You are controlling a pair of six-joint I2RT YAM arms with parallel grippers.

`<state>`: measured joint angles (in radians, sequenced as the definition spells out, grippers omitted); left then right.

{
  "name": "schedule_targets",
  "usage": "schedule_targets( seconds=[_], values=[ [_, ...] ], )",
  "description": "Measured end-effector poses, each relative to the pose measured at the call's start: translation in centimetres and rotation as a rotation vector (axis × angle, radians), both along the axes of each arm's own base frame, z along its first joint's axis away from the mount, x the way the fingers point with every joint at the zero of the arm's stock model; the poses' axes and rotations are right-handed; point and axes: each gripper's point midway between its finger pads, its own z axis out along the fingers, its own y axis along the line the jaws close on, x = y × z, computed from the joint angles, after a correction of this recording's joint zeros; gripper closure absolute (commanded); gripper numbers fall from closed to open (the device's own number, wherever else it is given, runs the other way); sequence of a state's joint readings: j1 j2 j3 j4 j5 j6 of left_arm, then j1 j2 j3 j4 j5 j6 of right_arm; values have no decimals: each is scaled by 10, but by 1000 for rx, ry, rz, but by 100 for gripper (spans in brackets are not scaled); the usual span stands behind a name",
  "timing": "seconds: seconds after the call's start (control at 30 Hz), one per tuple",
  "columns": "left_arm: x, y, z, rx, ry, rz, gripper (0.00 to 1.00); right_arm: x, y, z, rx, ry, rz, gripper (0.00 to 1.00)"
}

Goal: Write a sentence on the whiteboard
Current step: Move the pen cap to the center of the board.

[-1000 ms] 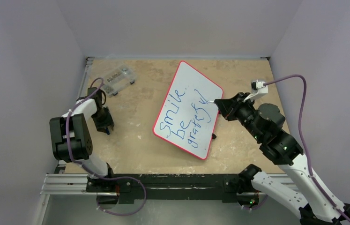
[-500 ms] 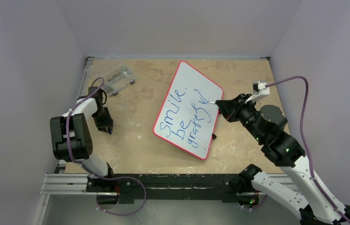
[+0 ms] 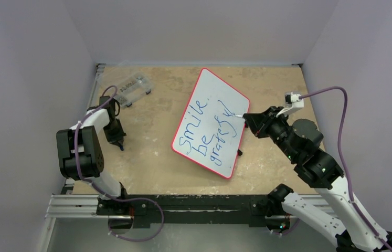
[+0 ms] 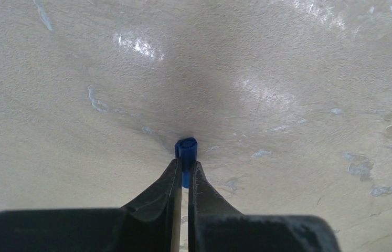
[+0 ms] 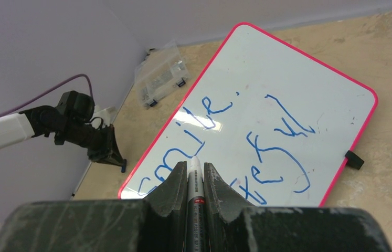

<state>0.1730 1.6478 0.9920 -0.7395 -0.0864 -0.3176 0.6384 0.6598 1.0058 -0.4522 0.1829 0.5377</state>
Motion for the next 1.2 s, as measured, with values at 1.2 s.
schedule_targets(
  seconds=[1.2],
  values=[
    [31, -61, 36, 18, -169, -222, 70, 0, -1, -1, 11, 16, -11, 100]
  ],
)
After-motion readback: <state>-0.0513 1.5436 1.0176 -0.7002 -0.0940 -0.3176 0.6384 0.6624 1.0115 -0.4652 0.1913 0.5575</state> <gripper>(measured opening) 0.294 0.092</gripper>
